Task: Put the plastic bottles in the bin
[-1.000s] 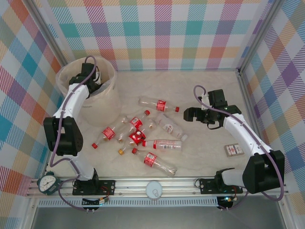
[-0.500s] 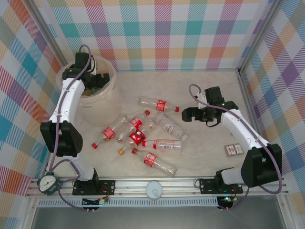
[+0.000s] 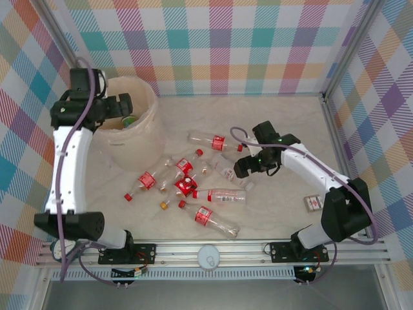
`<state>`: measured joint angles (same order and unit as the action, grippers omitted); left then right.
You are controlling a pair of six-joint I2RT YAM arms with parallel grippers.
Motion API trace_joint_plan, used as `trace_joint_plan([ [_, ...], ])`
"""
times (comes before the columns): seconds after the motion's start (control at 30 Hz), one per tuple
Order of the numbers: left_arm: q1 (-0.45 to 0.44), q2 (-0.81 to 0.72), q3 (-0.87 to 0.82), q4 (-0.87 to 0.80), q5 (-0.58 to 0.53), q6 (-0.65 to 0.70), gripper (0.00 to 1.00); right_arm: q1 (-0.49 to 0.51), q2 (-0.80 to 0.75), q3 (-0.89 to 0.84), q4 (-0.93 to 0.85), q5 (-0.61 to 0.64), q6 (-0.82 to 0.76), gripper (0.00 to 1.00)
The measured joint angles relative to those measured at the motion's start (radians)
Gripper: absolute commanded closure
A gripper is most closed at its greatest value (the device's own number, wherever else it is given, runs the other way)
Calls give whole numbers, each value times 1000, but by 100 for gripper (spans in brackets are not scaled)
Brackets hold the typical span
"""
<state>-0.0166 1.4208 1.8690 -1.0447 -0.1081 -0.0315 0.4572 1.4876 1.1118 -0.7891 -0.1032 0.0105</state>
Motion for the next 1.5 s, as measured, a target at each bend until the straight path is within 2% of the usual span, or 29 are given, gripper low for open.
trace_joint_plan([
  [0.27,-24,-302,-287,26,191,-164,5,42,91,-9,8,29,5,5],
  [0.37,-92,-356,-360,18,182,-224,6,48,127,-10,24,30,12,5],
  [0.53,-257,-412,-433,17,90,-323,7,67,204,-13,62,33,33,5],
  [0.63,-358,-403,-436,19,16,-365,7,75,239,-24,90,32,42,7],
  [0.73,-428,-370,-444,40,-33,-401,8,76,262,-33,111,32,57,15],
  [0.83,-497,-309,-455,73,-54,-429,9,76,275,-33,127,33,66,21],
  [0.87,-521,-284,-457,87,-59,-437,9,76,277,-33,130,36,69,27],
  [0.97,-571,-225,-476,143,-55,-462,9,74,278,-33,133,39,79,31],
  [1.17,-585,-211,-534,268,4,-520,10,72,252,-24,114,35,77,38],
  [1.33,-586,-198,-565,414,103,-574,10,39,151,12,80,2,61,40],
  [1.5,-599,-152,-571,518,169,-606,1,-43,-2,15,100,-109,71,43],
])
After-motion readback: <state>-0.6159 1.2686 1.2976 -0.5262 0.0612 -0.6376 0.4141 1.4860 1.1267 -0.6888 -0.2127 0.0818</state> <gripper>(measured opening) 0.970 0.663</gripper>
